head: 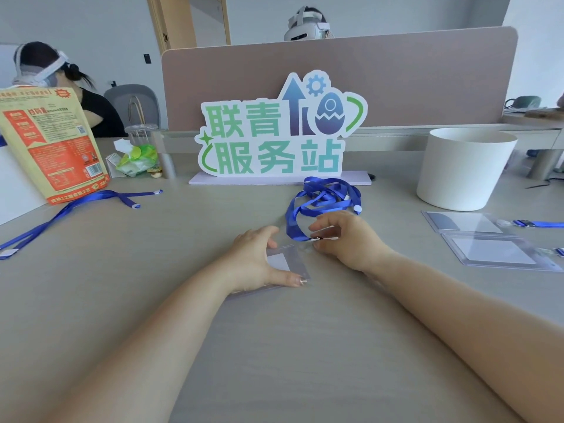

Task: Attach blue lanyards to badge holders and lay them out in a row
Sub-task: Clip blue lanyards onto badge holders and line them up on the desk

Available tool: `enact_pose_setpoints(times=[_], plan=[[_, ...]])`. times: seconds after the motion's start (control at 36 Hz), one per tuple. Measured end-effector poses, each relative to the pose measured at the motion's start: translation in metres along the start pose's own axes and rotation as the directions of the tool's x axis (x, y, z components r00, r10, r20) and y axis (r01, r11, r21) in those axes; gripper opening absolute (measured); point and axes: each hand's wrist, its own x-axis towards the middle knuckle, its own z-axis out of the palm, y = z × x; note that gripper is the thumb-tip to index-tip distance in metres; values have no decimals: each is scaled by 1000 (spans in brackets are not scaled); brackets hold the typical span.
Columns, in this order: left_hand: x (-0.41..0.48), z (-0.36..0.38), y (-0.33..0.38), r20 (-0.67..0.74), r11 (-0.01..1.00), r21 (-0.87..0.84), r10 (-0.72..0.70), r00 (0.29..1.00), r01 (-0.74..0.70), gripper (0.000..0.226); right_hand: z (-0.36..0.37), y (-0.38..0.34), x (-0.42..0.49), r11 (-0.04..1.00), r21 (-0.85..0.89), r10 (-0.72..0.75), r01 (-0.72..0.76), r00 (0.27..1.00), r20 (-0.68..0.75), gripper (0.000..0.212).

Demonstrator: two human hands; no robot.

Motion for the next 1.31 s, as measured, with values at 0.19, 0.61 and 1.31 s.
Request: enact_pose_setpoints(times=[0.19,0.61,1.31], plan=[[-4,-1,2,-74,998,1,64,995,-64,122,0,-3,-3,991,-129,-42,41,999,-4,21],[-1,2,-7,-124,985,-89,138,983,-149,124,5,-7,-7,997,-82,-12,13,1000,17,19],[-1,0,-9,-226,962,-178,166,960,-208,115,6,-7,-4,838,516,137,-179,983,119,24]])
